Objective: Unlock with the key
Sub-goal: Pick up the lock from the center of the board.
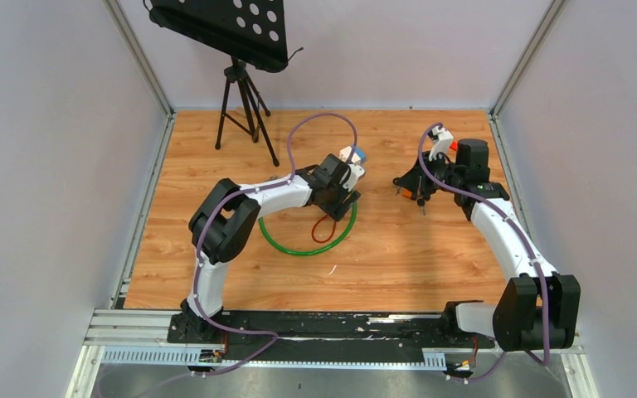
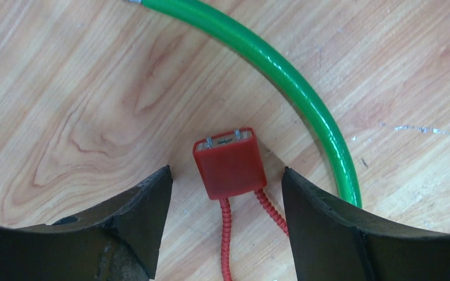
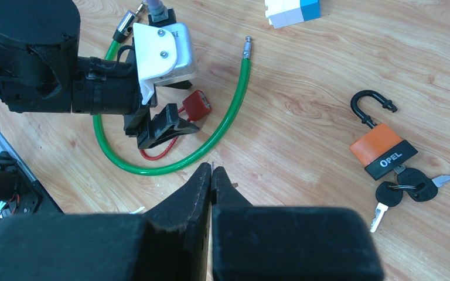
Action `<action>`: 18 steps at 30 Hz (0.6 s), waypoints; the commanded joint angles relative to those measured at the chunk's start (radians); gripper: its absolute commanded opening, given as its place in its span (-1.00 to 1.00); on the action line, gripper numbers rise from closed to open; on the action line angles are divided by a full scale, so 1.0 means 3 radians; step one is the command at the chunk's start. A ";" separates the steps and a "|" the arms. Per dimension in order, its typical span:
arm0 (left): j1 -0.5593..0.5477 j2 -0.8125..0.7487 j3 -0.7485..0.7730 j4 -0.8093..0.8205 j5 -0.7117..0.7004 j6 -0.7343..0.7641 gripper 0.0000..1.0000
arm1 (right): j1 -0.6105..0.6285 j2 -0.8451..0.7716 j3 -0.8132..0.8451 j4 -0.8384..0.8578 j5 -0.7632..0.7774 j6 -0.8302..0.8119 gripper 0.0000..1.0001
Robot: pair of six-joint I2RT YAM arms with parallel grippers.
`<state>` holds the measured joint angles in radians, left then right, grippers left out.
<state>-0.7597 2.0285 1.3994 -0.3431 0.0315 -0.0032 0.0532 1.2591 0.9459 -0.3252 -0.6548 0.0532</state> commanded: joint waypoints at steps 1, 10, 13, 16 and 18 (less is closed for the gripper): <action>-0.0029 0.0157 0.0167 -0.0109 -0.0005 -0.0153 0.47 | -0.0032 0.0016 -0.0034 0.0051 -0.0114 -0.0021 -1.00; -0.0136 0.0155 0.0011 -0.0138 -0.0093 -0.0161 0.18 | -0.0056 0.0059 -0.0029 0.0066 -0.0153 -0.0009 -1.00; -0.0137 0.0123 -0.0065 -0.0111 -0.0099 -0.0132 0.10 | -0.0055 0.0072 -0.0029 0.0072 -0.0154 -0.0009 -1.00; -0.0137 0.0019 -0.0162 0.0001 -0.0053 -0.0035 -0.17 | -0.0063 0.0082 -0.0024 0.0077 -0.0167 -0.0017 -1.00; -0.0137 -0.0118 -0.0250 0.0116 0.0022 0.0106 -0.37 | -0.0057 0.0083 -0.0024 0.0081 -0.0188 -0.0033 -1.00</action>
<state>-0.7925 2.0369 1.3907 -0.2943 0.0029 -0.0174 0.0414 1.2835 0.9340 -0.3248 -0.6830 0.0536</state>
